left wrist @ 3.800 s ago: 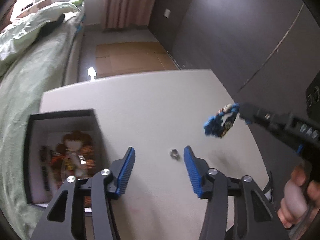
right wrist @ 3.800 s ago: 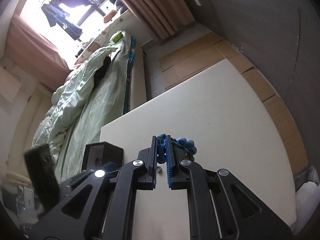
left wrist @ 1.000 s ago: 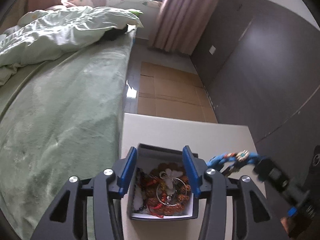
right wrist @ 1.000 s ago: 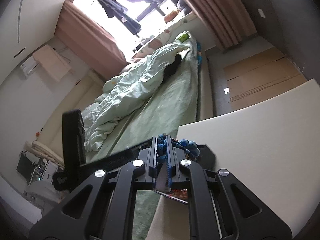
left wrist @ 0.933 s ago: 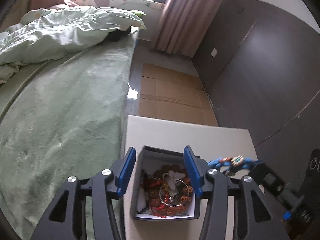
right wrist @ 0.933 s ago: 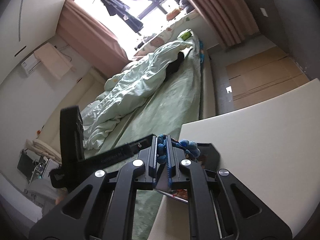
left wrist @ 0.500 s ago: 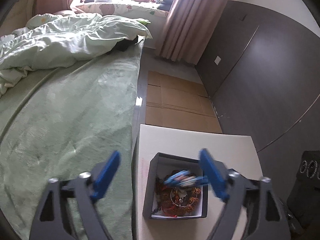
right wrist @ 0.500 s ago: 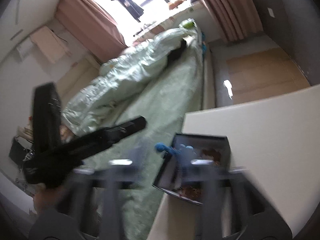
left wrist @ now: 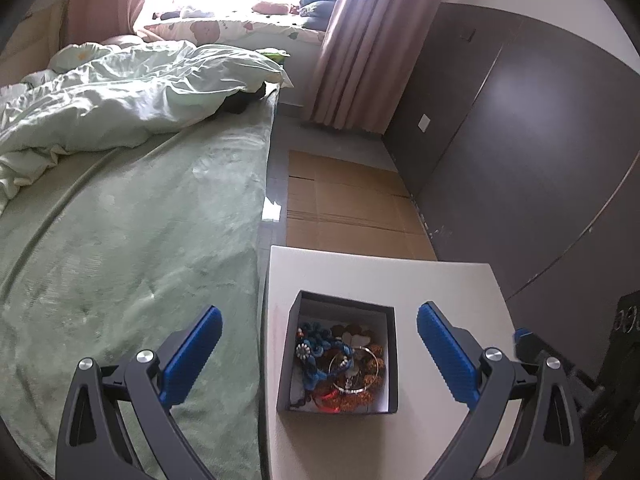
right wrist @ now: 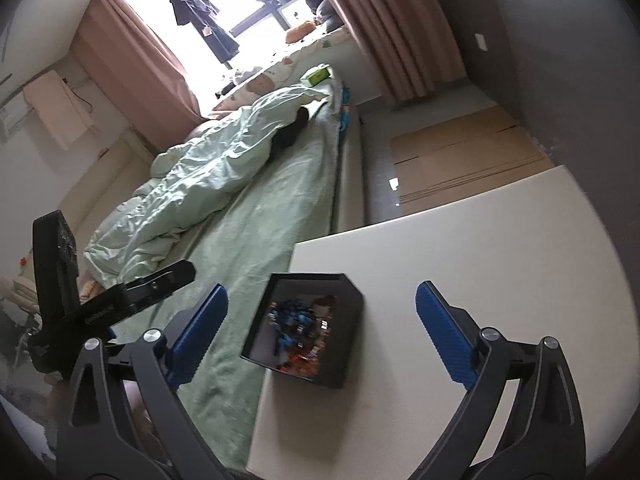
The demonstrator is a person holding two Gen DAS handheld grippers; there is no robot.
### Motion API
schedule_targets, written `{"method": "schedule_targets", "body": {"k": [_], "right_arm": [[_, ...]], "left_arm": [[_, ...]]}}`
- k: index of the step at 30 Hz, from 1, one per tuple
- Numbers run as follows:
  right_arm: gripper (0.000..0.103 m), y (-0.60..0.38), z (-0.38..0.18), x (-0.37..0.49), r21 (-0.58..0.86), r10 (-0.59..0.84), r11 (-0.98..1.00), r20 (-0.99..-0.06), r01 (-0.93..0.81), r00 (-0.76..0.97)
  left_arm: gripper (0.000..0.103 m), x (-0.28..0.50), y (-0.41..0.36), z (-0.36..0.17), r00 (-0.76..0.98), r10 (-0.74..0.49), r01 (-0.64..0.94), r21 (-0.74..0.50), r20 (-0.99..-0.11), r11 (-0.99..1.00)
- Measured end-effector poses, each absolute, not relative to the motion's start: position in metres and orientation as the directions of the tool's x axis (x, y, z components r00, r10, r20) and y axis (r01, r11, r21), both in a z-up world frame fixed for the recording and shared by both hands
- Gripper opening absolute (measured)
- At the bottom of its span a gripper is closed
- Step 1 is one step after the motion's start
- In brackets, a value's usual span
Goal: Organize jewelry
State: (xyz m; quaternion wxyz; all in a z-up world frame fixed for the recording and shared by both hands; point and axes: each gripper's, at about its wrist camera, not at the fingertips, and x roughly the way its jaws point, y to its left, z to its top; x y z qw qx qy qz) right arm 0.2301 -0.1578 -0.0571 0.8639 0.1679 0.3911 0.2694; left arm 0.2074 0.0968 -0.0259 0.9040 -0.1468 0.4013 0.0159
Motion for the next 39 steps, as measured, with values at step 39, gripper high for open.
{"method": "schedule_targets", "body": {"k": [39], "right_arm": [[0.098, -0.238, -0.023, 0.110, 0.332, 0.481, 0.877, -0.612, -0.347, 0.628]], "left_arm": [[0.095, 0.083, 0.020, -0.011, 0.753, -0.039, -0.030, -0.094, -0.657, 0.995]]}}
